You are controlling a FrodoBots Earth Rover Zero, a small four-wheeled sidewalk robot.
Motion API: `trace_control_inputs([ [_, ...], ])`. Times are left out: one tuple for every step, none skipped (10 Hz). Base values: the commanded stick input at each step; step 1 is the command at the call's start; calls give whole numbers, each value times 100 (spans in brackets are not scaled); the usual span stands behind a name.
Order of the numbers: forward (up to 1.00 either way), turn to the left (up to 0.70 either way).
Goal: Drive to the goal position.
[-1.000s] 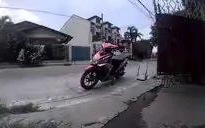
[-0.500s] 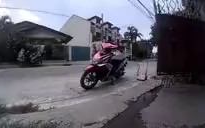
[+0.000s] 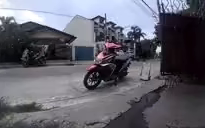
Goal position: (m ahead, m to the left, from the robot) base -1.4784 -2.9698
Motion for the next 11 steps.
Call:
trace_control_inputs([
  [0,68],
  [0,68],
  [1,62],
  [4,45],
  [33,0],
  [70,0],
  [70,0],
  [70,0],
  [70,0],
  [58,0],
  [17,0],
])
